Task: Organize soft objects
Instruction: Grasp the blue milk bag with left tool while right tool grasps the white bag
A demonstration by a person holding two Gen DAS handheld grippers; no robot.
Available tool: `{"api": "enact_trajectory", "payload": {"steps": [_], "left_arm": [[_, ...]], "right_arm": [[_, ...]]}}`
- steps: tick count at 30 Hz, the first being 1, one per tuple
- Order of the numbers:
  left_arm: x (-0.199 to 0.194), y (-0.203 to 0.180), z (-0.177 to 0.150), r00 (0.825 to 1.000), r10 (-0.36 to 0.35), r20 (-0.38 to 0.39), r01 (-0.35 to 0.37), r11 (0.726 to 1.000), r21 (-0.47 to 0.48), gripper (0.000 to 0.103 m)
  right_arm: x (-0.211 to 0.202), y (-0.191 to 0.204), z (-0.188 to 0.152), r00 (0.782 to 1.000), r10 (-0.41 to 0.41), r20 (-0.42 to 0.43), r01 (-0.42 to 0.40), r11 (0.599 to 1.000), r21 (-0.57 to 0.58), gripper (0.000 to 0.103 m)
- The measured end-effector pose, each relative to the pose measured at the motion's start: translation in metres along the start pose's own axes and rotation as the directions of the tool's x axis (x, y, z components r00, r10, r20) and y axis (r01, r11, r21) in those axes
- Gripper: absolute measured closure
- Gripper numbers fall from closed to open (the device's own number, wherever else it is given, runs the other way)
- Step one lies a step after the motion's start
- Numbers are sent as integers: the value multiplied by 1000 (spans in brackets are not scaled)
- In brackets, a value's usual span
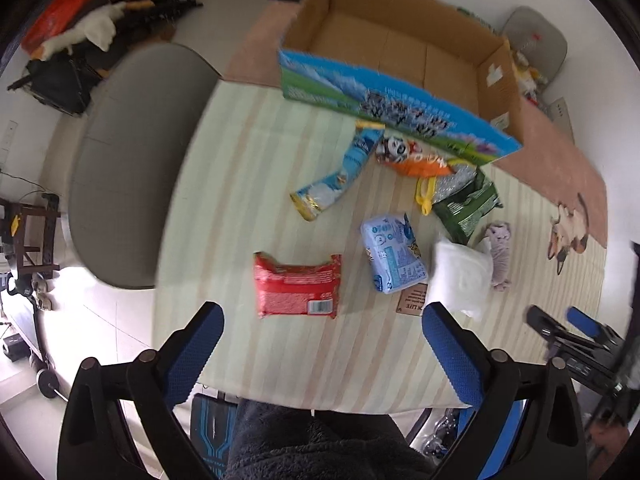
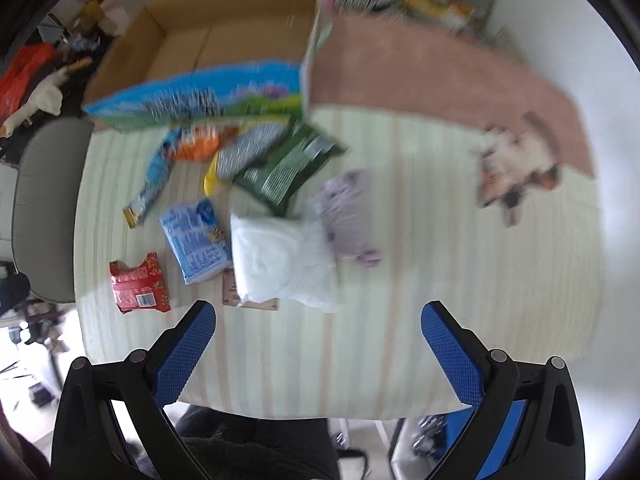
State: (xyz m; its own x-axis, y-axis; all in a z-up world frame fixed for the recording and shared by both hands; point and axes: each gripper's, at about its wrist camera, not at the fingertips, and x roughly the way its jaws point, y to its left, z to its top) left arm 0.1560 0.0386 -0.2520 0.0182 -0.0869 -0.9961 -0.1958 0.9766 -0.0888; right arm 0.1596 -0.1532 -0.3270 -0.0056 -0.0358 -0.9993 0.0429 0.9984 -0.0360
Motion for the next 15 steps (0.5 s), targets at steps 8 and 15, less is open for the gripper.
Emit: {"api": "enact_trajectory", "payload": {"steps": [8, 15], "left_arm": [[84, -31, 36, 988, 74, -132, -66, 996, 61, 29], [134, -62, 44, 966, -3, -259, 18, 998, 56, 29]], "right_arm": [[142, 36, 43, 978, -53, -200, 44, 998, -52, 0], [157, 10, 33, 971, 51, -235, -43, 998, 38, 4]]}}
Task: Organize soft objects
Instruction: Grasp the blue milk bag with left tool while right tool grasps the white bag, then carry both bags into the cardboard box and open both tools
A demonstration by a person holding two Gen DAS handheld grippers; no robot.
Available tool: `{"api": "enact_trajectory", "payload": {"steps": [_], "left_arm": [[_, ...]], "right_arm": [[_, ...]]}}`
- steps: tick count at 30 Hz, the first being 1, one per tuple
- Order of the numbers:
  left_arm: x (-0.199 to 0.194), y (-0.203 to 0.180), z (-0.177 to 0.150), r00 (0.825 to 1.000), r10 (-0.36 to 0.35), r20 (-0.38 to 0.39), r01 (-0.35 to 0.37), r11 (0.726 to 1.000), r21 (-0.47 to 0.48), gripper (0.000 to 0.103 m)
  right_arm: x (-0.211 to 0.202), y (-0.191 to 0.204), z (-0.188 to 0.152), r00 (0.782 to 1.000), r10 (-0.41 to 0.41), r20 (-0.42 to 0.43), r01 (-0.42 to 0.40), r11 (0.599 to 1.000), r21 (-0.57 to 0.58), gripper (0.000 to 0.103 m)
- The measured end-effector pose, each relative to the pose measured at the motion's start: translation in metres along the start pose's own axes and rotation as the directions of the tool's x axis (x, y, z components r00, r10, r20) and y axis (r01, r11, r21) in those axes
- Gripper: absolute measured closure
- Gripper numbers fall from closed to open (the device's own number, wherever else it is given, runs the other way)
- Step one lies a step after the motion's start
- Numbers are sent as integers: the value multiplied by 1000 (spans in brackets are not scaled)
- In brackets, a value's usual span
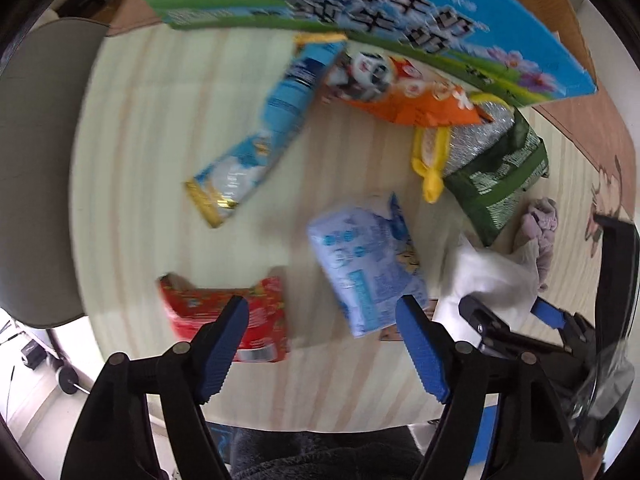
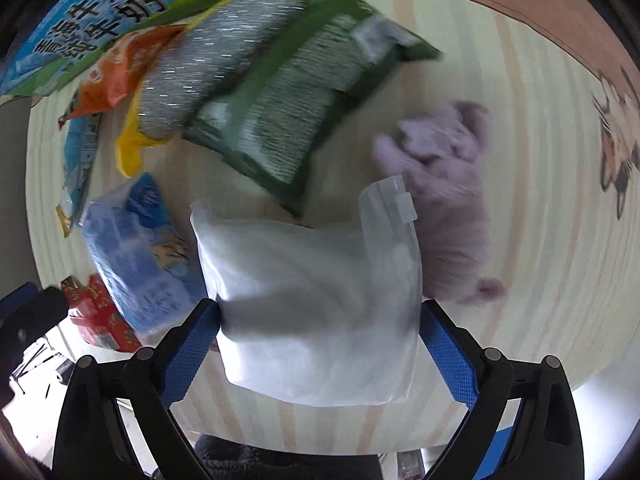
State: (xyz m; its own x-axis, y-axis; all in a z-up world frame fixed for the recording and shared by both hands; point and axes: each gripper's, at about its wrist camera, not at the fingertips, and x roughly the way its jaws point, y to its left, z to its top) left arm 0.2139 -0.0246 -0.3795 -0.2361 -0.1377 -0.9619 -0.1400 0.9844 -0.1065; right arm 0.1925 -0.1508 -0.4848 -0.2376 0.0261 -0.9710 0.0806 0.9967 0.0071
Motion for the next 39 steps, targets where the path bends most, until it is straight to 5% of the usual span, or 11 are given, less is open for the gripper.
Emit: {"api": "enact_trajectory", "payload": {"steps": [8, 14, 19, 26, 32, 39], "left_arm": [[68, -22, 23, 991, -15, -131, 8, 999, -52, 28], [74, -29, 7, 996, 68, -50, -67, 997, 29, 58], [71, -33, -15, 988, 153, 11, -154, 983, 96, 68], [58, -19, -45, 987, 141, 71, -147, 986, 81, 72], [38, -11, -62, 988, 85, 129, -94, 993, 66, 72], [-61, -9, -48, 966, -8, 257, -26, 991, 130, 72]], "right_arm": [[11, -40, -17, 994, 105, -24, -103, 992, 71, 2], [9, -51, -6, 989, 127, -78, -119, 988, 101, 1], [16, -43, -4, 991, 126, -49, -123, 991, 45, 12], [4, -48, -21, 985, 173, -13, -173, 985, -10, 37], [-10, -68, -42, 959, 283, -15, -283, 959, -3, 41], [-109, -75, -41, 915, 389, 109, -384, 921, -59, 41]]}}
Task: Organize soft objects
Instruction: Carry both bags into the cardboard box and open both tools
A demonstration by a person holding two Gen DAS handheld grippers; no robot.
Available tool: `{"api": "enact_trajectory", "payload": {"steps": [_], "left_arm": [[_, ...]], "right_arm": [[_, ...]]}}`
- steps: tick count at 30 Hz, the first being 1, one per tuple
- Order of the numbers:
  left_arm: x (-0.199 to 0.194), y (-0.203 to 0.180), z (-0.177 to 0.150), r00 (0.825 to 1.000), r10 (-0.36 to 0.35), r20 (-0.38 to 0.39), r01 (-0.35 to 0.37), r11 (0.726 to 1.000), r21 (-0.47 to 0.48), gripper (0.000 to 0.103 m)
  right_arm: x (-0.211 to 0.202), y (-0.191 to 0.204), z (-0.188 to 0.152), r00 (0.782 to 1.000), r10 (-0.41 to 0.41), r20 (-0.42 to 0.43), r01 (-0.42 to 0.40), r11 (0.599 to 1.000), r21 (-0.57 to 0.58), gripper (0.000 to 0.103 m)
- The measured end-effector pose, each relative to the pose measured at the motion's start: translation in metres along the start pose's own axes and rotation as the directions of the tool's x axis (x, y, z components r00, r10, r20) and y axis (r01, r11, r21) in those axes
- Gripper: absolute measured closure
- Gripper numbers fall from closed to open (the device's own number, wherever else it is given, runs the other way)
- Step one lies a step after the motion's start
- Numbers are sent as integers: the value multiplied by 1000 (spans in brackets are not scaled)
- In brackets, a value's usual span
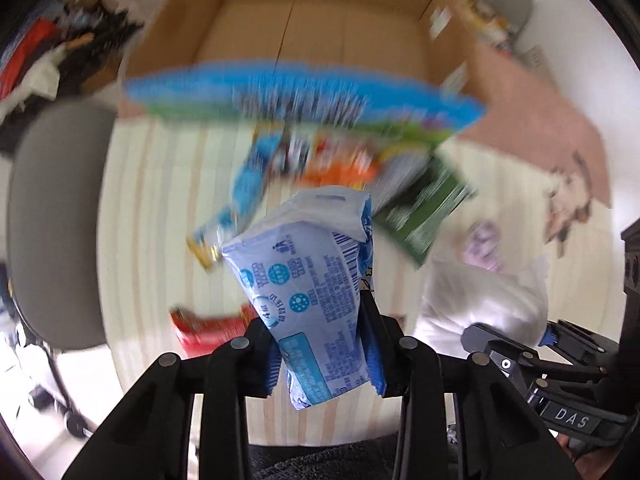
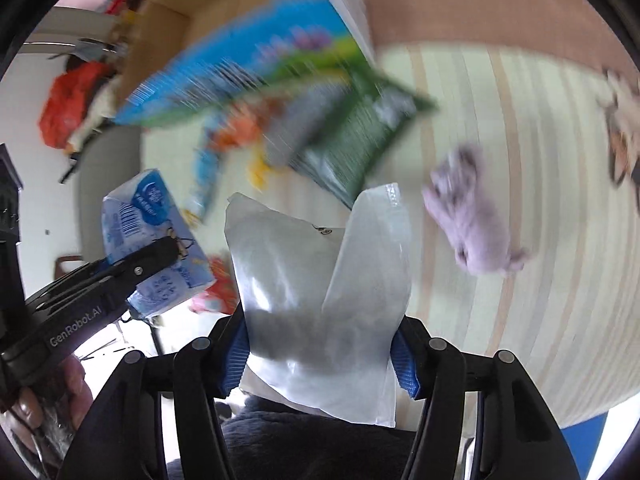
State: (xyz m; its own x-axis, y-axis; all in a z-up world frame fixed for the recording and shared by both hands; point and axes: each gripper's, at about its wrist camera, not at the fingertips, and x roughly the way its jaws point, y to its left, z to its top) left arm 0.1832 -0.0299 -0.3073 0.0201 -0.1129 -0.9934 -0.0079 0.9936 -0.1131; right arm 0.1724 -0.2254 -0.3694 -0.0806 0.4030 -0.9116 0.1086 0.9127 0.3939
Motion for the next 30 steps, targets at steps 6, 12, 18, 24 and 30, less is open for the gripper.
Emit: {"api": "enact_trajectory", "payload": {"steps": [6, 12, 18, 24, 30], "left_arm": [[-53, 1, 116, 998, -23, 57, 15, 989, 147, 72], [-34, 13, 220, 998, 26, 58, -39, 972, 231, 72], [21, 30, 307, 999, 24, -31, -15, 970, 242, 72], [87, 45, 367, 990, -23, -136, 52, 975, 214, 72], [118, 48, 391, 976, -71, -206, 112, 975, 194, 71]], "right_arm": [[-81, 62, 56, 993, 42, 113, -32, 995, -91, 41], [-108, 114, 145, 981, -41, 190, 67, 989, -129, 41], [-58, 134, 251, 981, -107, 165, 129, 983, -129, 41], [24, 132, 341, 985, -131, 110, 143, 983, -113, 41], [65, 122, 388, 988, -136, 68, 143, 984, -106, 41]]}}
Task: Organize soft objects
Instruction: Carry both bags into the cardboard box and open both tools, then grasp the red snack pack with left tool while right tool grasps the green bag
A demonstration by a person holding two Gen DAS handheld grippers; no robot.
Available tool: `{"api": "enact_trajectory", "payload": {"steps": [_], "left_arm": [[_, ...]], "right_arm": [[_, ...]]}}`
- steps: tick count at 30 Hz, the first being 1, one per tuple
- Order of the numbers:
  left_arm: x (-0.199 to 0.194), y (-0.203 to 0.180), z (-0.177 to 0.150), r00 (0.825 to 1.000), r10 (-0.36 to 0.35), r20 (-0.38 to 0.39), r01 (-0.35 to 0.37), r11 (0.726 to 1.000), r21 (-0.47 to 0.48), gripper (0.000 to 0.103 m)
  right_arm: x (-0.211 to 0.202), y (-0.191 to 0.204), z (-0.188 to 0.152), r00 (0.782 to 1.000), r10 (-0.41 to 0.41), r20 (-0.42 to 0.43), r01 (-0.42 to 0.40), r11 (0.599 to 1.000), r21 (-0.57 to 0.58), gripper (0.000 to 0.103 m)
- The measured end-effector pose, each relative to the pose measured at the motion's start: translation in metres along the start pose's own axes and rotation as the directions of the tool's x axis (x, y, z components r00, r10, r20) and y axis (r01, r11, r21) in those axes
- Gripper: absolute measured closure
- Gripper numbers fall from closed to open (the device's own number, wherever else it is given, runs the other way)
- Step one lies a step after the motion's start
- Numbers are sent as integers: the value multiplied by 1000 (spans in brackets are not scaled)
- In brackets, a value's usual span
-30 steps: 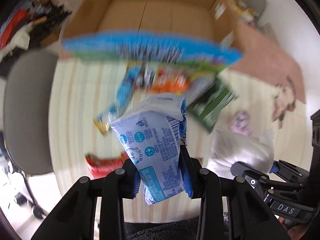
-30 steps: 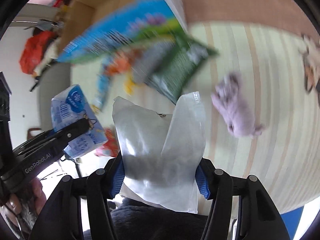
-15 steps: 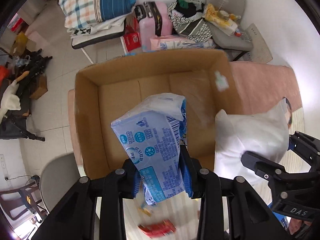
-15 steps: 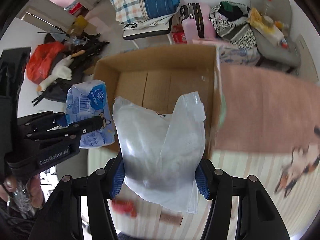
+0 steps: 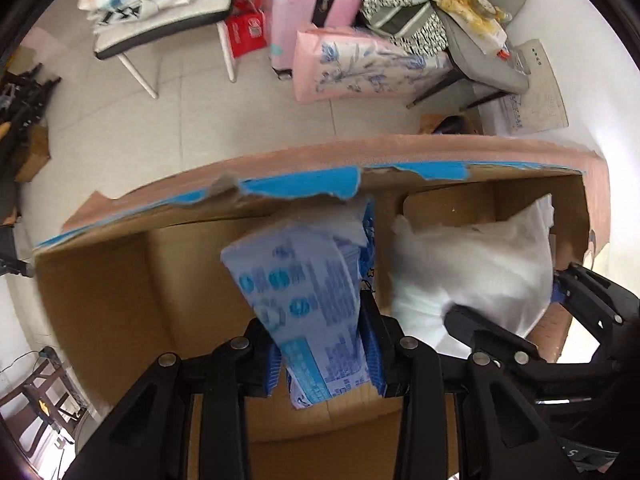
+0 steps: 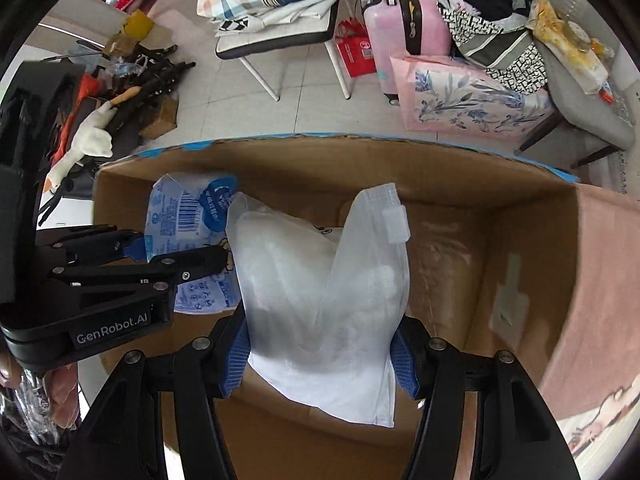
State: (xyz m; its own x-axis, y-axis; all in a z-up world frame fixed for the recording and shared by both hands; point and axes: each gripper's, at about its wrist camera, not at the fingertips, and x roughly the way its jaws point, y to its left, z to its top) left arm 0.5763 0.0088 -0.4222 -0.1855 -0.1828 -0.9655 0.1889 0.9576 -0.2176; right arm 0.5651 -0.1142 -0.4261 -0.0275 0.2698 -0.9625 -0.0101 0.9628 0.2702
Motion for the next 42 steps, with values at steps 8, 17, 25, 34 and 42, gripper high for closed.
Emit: {"api": "enact_trajectory", "payload": {"steps": [8, 17, 25, 34, 42], "left_arm": [[6, 0, -4, 999, 9, -42, -11, 999, -49, 59], [-36, -2, -34, 992, 98, 86, -95, 995, -30, 7], [-64, -8, -94, 960, 179, 216, -164, 983, -88, 0], [-97, -30, -157, 933, 234, 272, -200, 969, -146, 0], [-125, -32, -253, 907, 235, 349, -128, 944, -303, 0]], "right_arm": [[20, -9, 12, 998, -37, -46, 38, 999, 27, 22], [-28, 10, -19, 986, -162, 26, 161, 986, 34, 0], [-48, 32, -79, 933, -346, 96, 343, 938, 46, 0], [-96, 54, -139, 931, -299, 208, 291, 954, 69, 0], [-136, 63, -204, 932, -208, 296, 209, 978, 29, 0]]}}
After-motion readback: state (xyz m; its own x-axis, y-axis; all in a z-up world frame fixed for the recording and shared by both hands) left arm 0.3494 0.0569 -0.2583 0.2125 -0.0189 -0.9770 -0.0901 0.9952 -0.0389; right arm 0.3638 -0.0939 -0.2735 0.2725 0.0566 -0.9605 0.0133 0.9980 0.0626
